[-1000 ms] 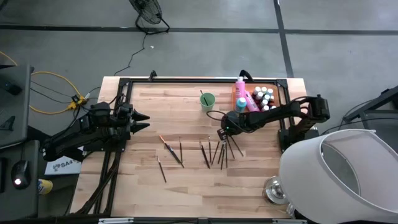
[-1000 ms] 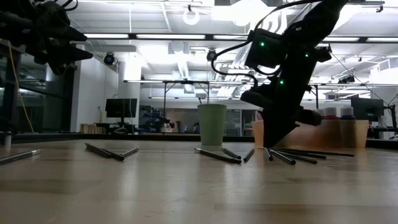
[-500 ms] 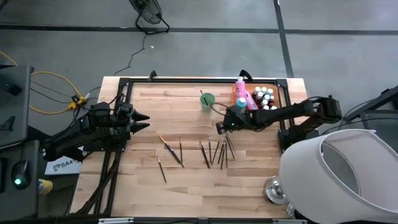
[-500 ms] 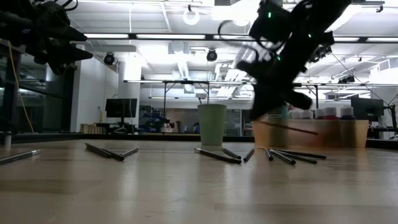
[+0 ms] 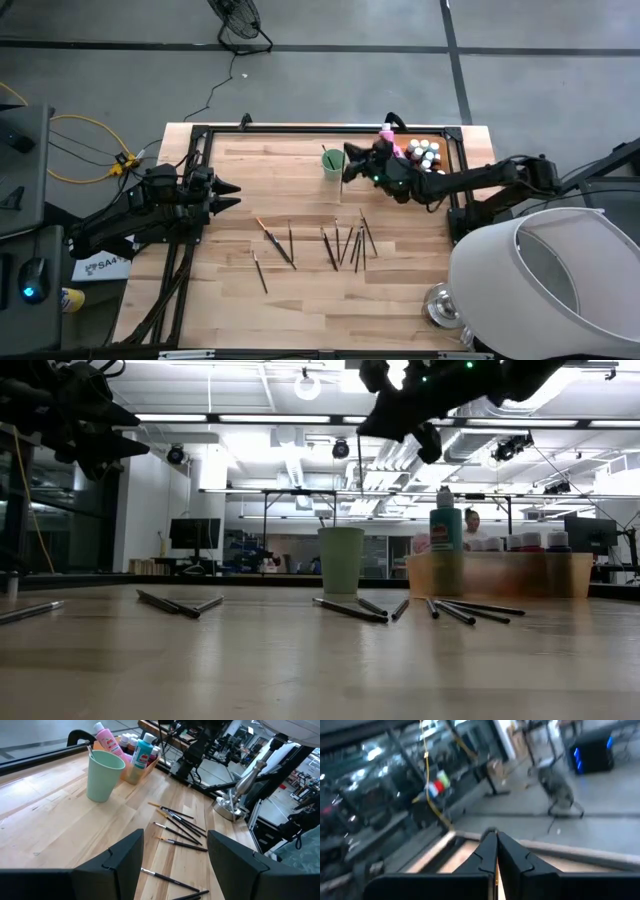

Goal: Pick & Place Paint Supplies
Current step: Put the gold paintbrush into the green cup

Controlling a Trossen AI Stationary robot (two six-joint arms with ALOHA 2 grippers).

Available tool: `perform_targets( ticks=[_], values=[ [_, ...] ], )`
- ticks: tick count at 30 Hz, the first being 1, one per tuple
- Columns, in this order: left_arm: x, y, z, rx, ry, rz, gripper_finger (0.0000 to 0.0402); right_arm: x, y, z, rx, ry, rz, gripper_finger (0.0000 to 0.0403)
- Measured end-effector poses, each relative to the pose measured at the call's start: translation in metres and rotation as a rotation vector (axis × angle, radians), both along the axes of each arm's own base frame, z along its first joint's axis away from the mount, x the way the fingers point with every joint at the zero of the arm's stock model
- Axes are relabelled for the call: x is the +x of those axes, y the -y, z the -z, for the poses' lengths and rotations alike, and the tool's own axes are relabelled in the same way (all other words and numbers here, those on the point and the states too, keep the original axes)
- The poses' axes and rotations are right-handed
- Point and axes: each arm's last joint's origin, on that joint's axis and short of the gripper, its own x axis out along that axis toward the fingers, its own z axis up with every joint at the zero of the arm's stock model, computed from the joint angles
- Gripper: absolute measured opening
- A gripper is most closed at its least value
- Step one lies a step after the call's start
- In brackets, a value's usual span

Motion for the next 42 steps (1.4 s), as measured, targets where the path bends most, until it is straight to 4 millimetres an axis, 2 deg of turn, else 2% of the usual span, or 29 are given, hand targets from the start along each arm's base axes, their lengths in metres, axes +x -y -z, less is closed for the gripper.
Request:
perform_targets(
  ticks=[5,12,19,25,42],
  values=[
    [0.000,0.000,0.000,0.000,0.000,0.000,0.0214,0.005,0.013,-0.001,-0.076,0.061,0.105,0.0003],
    [0.000,0.000,0.000,0.000,0.000,0.000,0.0214,0.016,0.038,0.026,-0.055,0.049,0.166,0.0003],
    [0.000,0.000,0.000,0.000,0.000,0.000,0.0214,0.014,0.052,0.022,-0.090,0.114,0.194,0.0004],
    [0.000,0.000,0.000,0.000,0.000,0.000,0.0214,0.011,0.065,0.027,-0.093,0.053,0.220,0.0004],
    [0.000,0.000,0.000,0.000,0.000,0.000,0.0214,0.010,0.072,0.033,-0.109,-0.045,0.178,0.0004]
  ],
)
